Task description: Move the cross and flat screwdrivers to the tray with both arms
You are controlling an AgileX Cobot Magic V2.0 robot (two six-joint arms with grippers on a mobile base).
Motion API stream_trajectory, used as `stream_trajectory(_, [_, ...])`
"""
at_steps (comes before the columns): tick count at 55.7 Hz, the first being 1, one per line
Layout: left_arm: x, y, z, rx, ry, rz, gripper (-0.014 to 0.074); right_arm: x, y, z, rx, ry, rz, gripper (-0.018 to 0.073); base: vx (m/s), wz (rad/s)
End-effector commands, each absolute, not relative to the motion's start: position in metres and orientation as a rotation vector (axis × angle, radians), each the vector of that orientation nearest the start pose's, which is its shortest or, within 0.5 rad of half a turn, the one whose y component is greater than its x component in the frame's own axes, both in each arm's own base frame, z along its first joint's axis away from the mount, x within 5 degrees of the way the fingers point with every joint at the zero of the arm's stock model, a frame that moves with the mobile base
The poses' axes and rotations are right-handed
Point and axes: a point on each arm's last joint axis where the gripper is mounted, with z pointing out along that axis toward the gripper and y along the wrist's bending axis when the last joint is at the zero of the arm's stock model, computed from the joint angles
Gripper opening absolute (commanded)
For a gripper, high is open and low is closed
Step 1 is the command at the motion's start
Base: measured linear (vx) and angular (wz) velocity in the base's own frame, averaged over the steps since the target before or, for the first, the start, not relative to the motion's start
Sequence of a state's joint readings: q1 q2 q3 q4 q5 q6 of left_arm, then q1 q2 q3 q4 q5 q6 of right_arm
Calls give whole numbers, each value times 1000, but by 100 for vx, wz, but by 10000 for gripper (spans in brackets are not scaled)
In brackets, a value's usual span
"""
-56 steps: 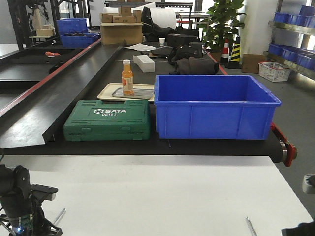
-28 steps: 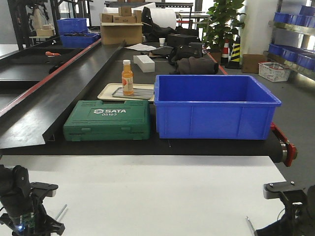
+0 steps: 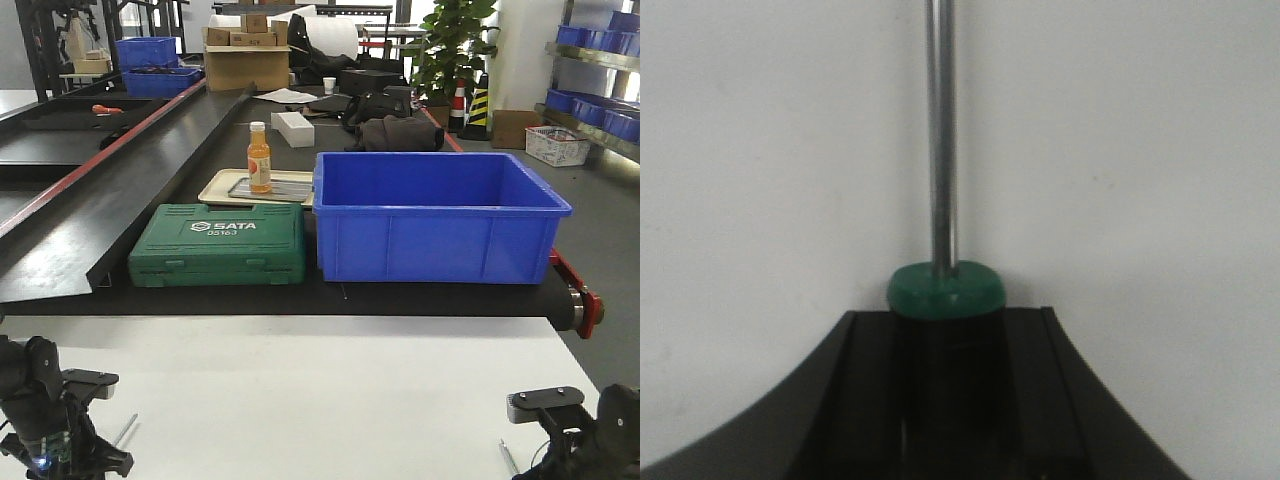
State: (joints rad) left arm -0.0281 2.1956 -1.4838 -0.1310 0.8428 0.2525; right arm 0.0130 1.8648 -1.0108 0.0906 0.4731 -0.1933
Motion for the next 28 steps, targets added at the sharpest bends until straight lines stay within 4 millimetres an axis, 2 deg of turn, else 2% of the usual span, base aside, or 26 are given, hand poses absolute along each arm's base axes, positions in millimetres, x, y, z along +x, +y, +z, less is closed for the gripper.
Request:
stream_trajectory(1, [426,-25,122,249,2960,-177,0,357,7,156,-181,2676,16,489,0,0])
stream_trajectory(20, [426,-25,122,249,2956,-176,0,359,6,126,-164,2749,24,487,0,0])
stream_trajectory(28, [426,-25,122,249,2956,-176,0,357,7,117,-167,2791,29,440,0,0])
